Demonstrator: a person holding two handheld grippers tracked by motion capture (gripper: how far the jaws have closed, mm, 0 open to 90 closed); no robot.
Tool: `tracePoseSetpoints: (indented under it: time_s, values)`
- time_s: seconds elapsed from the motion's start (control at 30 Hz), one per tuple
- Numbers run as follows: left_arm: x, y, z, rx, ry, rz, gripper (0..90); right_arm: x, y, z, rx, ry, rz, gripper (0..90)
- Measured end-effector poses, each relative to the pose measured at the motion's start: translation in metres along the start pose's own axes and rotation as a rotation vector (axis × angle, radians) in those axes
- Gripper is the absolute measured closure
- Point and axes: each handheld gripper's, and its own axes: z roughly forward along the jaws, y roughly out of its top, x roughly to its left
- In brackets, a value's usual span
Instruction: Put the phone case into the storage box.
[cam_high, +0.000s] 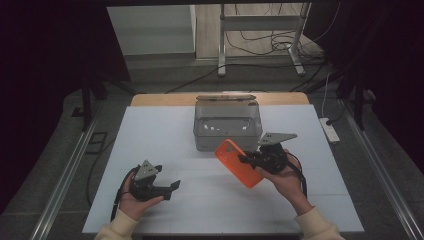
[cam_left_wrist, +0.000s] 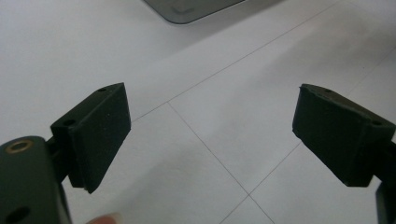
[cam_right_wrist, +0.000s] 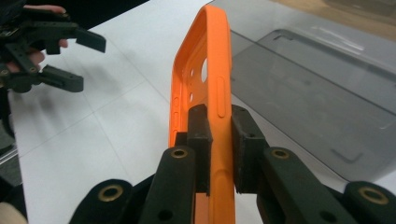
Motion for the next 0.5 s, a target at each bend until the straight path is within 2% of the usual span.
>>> tracePoseSetpoints:
  time_s: [0.5]
  values:
    - [0.0011,0.0006,-0.0001,0.001,-0.01,-0.007,11.4,0.0022,0.0097,-0.0094,-0.032,-0.034,-0.004,80.2]
